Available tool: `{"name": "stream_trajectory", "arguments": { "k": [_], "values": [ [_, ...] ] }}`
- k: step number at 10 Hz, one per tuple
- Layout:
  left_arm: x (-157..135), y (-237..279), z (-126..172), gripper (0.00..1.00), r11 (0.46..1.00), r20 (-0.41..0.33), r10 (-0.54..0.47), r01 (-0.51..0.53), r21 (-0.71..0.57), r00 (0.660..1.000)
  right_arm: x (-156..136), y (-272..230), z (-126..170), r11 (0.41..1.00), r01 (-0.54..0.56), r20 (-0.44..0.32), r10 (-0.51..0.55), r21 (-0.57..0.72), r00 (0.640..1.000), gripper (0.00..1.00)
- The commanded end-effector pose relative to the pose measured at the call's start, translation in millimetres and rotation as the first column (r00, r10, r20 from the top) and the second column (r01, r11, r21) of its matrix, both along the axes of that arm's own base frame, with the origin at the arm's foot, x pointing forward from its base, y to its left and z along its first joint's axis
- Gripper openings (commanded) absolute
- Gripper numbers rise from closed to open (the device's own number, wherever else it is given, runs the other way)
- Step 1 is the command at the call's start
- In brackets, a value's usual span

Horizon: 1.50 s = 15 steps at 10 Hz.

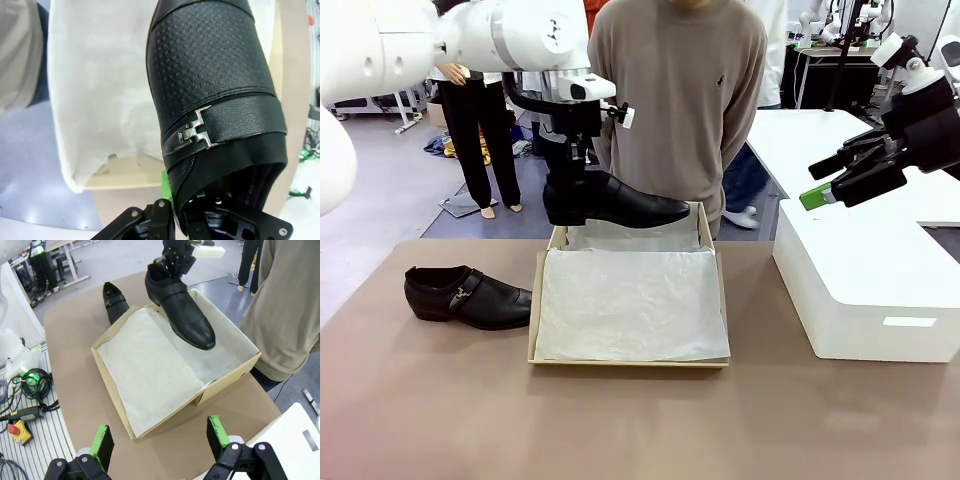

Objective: Pack the shoes into the box.
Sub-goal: Place one shoe of the Shoes into the Shoes Box.

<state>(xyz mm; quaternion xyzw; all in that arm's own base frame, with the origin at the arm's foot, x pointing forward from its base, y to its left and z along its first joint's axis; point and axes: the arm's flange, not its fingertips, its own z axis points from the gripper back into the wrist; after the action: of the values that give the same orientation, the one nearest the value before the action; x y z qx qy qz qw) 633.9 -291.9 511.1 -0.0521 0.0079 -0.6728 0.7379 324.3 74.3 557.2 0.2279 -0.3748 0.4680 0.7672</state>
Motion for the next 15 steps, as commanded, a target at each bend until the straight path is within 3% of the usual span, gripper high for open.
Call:
{"name": "stream_trajectory", "arguments": {
  "k": [1, 7, 15],
  "values": [
    [9, -10, -3, 0.00, 0.999, 0.036, -0.037, 0.038, -0.032, 0.999, 4, 0, -1, 1.000, -0.026, 0.017, 0.026, 0.017, 1.000, 1.00],
    [39, -27, -31, 0.00, 0.988, 0.084, -0.157, 0.156, 0.022, 0.984, 4, 0, -1, 1.000, -0.026, 0.017, 0.026, 0.017, 1.000, 1.00],
    [56, -28, -71, 0.00, 0.999, 0.043, -0.025, 0.023, 0.046, 0.999, 4, 0, -1, 1.000, -0.026, 0.017, 0.026, 0.017, 1.000, 1.00]
  ]
}}
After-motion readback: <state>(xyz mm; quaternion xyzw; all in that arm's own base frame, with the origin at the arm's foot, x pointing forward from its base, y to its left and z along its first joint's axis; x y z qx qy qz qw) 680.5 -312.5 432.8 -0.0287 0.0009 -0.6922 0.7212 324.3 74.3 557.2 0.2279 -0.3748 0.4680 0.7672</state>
